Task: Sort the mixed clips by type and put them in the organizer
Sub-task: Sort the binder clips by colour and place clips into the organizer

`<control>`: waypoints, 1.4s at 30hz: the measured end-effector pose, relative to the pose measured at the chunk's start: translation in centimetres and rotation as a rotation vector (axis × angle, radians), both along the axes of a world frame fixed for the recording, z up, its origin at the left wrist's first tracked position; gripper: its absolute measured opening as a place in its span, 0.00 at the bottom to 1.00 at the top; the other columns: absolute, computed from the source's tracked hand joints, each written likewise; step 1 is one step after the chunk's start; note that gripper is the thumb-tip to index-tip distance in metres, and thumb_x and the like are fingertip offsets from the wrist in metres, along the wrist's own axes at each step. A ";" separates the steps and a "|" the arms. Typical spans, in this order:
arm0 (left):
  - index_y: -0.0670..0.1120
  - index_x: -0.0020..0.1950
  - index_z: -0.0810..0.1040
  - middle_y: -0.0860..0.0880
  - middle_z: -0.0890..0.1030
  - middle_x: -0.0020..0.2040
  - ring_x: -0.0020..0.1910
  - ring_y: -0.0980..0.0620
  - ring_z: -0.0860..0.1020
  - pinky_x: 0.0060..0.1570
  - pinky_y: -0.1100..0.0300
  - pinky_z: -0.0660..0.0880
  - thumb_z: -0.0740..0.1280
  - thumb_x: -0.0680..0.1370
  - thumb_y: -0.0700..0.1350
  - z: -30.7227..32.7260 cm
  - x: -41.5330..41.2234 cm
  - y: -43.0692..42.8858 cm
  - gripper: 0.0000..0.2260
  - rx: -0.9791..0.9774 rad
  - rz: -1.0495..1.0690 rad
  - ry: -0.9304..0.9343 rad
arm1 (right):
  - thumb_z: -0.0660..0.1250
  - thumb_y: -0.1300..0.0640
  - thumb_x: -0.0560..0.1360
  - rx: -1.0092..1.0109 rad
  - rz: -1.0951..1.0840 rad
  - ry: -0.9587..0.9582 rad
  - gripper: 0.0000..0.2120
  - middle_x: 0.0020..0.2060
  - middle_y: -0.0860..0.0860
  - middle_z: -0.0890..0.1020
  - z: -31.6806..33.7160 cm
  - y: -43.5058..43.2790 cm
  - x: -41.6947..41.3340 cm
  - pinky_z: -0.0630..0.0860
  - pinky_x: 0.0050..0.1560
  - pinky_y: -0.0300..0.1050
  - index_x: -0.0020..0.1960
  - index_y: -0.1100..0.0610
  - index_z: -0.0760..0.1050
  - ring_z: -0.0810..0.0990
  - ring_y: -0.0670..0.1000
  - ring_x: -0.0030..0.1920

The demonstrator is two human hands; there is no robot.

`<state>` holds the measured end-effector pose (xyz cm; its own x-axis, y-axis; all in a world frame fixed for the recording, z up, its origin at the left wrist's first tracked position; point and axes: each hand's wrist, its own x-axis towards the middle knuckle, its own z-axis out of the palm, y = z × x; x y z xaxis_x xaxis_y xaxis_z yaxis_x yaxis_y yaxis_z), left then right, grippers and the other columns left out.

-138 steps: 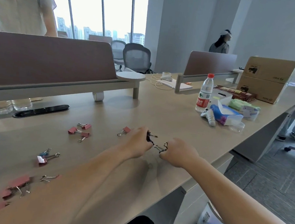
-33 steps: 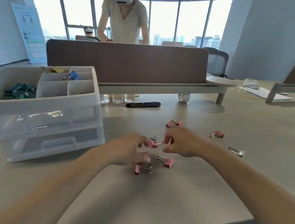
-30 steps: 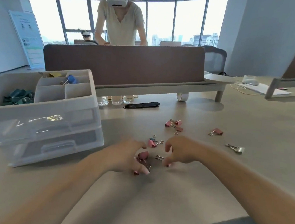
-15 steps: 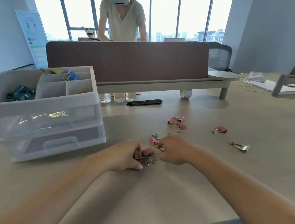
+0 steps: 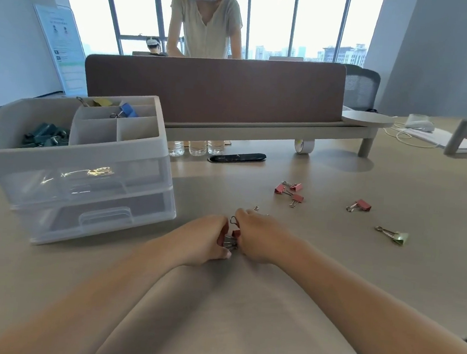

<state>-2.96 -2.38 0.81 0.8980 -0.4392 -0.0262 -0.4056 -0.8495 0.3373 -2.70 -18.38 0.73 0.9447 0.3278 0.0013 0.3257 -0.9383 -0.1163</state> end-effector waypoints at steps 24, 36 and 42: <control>0.47 0.42 0.71 0.46 0.74 0.45 0.43 0.45 0.74 0.38 0.56 0.62 0.60 0.80 0.45 -0.2 0.6 0.1 0.08 0.192 -0.064 -0.181 | 0.61 0.56 0.78 -0.016 0.005 -0.007 0.12 0.60 0.56 0.74 -0.1 -0.9 0.1 0.65 0.45 0.43 0.60 0.58 0.70 0.76 0.58 0.58; 0.46 0.44 0.73 0.49 0.73 0.44 0.43 0.48 0.72 0.42 0.55 0.66 0.61 0.82 0.48 -0.8 2.2 -1.7 0.09 0.055 -0.089 -0.092 | 0.59 0.60 0.77 0.224 -0.235 0.030 0.06 0.49 0.51 0.78 -0.2 -6.5 3.0 0.76 0.50 0.50 0.48 0.49 0.70 0.77 0.56 0.49; 0.49 0.42 0.72 0.51 0.71 0.43 0.42 0.49 0.72 0.41 0.56 0.65 0.63 0.81 0.48 -1.1 2.9 -2.5 0.08 0.031 -0.087 -0.069 | 0.69 0.51 0.76 0.264 -0.106 0.054 0.12 0.51 0.49 0.78 -0.4 -6.0 4.1 0.68 0.43 0.44 0.59 0.50 0.75 0.76 0.52 0.49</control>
